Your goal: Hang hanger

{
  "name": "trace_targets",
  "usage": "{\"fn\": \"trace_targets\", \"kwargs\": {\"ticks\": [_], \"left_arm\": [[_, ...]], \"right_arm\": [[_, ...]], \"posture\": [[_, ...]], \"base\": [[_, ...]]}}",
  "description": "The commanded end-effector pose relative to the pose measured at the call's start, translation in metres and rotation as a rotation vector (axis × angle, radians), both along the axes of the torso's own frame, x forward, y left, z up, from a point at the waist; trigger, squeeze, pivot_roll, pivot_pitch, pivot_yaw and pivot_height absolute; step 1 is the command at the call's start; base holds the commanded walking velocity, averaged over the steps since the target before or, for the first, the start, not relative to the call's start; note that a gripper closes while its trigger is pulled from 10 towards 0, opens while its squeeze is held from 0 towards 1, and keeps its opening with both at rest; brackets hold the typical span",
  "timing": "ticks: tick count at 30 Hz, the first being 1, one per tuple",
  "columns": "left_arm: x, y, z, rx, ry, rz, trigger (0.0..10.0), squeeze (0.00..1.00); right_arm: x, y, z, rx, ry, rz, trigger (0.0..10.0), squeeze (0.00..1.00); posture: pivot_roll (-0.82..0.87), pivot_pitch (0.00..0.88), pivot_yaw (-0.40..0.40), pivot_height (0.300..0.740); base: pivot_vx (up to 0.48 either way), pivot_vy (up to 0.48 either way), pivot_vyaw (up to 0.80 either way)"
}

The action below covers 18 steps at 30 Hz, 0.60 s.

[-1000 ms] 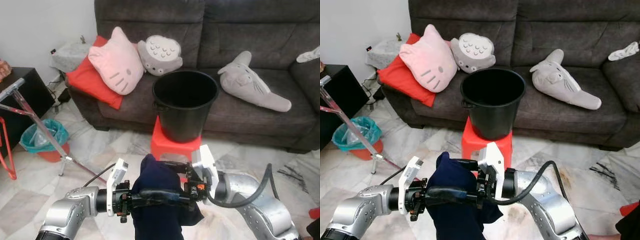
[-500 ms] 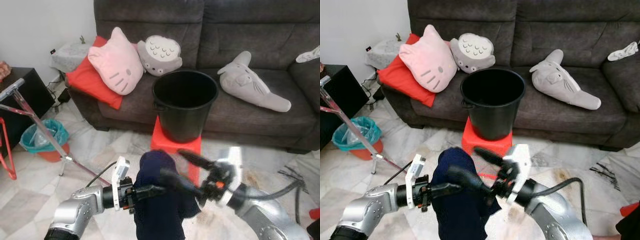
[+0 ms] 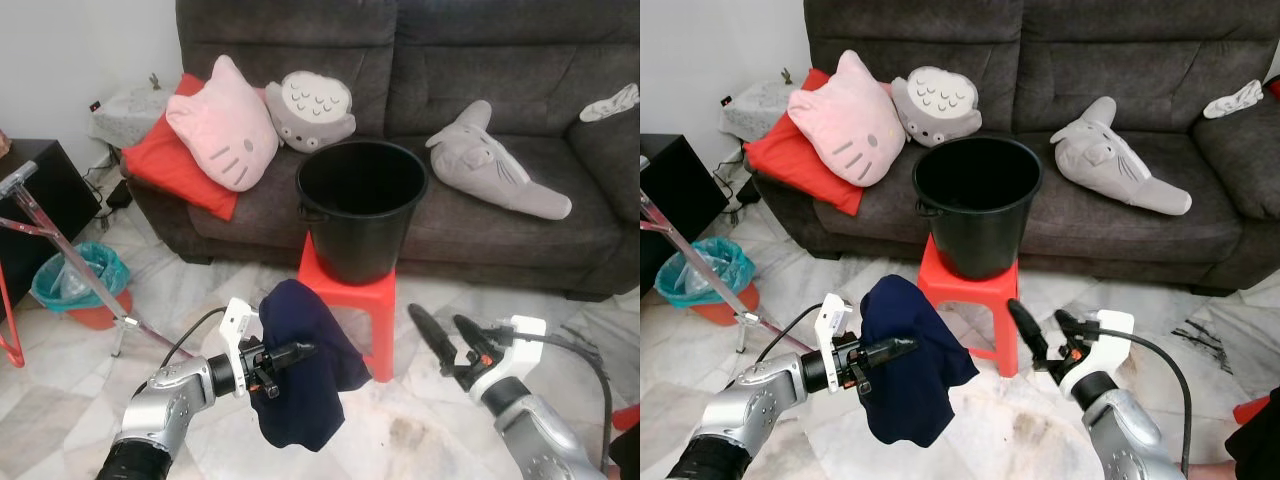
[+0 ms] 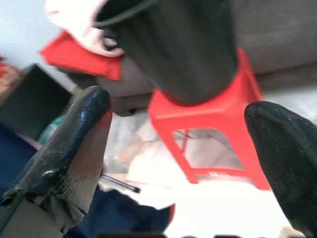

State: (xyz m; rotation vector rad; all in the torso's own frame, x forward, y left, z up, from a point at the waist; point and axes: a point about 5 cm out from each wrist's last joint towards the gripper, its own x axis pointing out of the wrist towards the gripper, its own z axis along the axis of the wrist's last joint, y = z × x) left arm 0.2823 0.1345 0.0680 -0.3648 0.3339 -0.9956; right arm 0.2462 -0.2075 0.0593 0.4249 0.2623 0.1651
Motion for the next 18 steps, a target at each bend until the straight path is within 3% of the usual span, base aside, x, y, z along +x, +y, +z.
{"fn": "trace_targets", "kwargs": {"ticks": [1,8,11,12,13,14,15,16,17,18], "left_arm": [[0.005,0.001,0.011,-0.057,-0.021,0.002,10.0,0.00],[-0.001,-0.002,0.019,-0.116,-0.026,-0.111,10.0,0.00],[-0.002,-0.001,0.025,-0.140,-0.025,-0.148,10.0,0.00],[-0.002,-0.001,0.027,-0.148,-0.027,-0.159,10.0,0.00],[-0.004,0.000,0.031,-0.159,-0.032,-0.190,10.0,0.00],[-0.004,0.000,0.031,-0.159,-0.032,-0.190,10.0,0.00],[-0.005,0.001,0.034,-0.163,-0.039,-0.216,10.0,0.00],[-0.005,0.001,0.034,-0.163,-0.039,-0.216,10.0,0.00],[-0.007,0.002,0.037,-0.169,-0.043,-0.244,10.0,0.00],[-0.007,0.002,0.037,-0.169,-0.043,-0.244,10.0,0.00]], "right_arm": [[-0.001,-0.003,-0.011,-0.064,0.043,-0.035,10.0,0.00],[-0.009,-0.004,-0.032,-0.232,0.101,0.026,10.0,0.00],[-0.014,-0.001,-0.038,-0.288,0.097,0.104,10.0,0.00],[-0.016,0.000,-0.040,-0.313,0.095,0.141,10.0,0.00],[-0.024,0.005,-0.045,-0.391,0.094,0.271,10.0,0.00],[-0.024,0.005,-0.045,-0.391,0.094,0.271,10.0,0.00],[-0.032,0.010,-0.048,-0.418,0.093,0.393,10.0,0.00],[-0.032,0.010,-0.048,-0.418,0.093,0.393,10.0,0.00],[-0.043,0.015,-0.047,-0.391,0.086,0.535,10.0,0.00],[-0.043,0.015,-0.047,-0.391,0.086,0.535,10.0,0.00]], "posture": [[-0.03,0.021,0.062,0.740],[-0.03,0.012,0.063,0.740],[-0.03,0.009,0.062,0.740],[-0.03,0.007,0.062,0.740],[-0.03,0.007,0.062,0.740],[-0.03,0.007,0.062,0.740],[-0.03,0.009,0.062,0.740],[-0.03,0.009,0.062,0.740],[-0.04,0.014,0.062,0.740],[-0.04,0.014,0.062,0.740]], "base": [[0.000,0.000,0.00],[0.000,0.000,0.00],[0.000,0.000,0.00],[0.000,0.000,0.00],[0.000,0.000,0.00],[0.000,0.000,0.00],[0.000,0.000,0.00],[0.000,0.000,0.00],[0.000,0.000,0.00],[0.000,0.000,0.00]]}}
